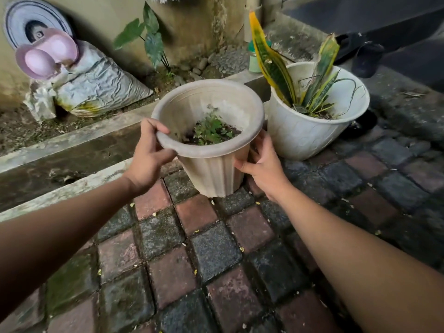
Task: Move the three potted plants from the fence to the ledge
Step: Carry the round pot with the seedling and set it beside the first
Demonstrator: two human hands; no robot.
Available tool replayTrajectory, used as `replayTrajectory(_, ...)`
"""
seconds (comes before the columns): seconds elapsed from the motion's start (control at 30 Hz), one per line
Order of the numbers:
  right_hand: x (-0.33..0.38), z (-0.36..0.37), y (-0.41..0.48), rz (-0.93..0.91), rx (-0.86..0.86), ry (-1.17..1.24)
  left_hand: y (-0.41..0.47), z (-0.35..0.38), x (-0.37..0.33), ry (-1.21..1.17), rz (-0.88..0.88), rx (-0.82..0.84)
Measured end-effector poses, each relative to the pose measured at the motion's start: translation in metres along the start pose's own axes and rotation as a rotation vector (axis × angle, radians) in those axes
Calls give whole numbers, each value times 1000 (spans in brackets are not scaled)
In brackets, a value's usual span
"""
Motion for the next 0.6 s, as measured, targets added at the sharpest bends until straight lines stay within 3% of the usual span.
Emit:
replayTrajectory(0.1, 1, 6, -6, 77, 9, 101, 5, -5, -7, -188, -131, -49)
replayTrajectory(0.23, 11, 16, -12, 140, -93, 298, 6, -8, -4, -234, -217, -75)
replayTrajectory(0.37, 30, 26, 5, 54, -106, 149, 13, -10, -6, -192, -209, -135)
replayTrajectory(0.6, 27, 30, 11, -29, -214, 117, 16, -11, 0, -208, -140, -268)
Point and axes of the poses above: each hand's wrist, its own y-axis towards the middle knuckle, its own z-axis out of the palm, x = y × z, the point moved 9 cm from there along y, towards the middle knuckle, and after that the axes turned 13 degrees about -z, right-handed, at the moved point
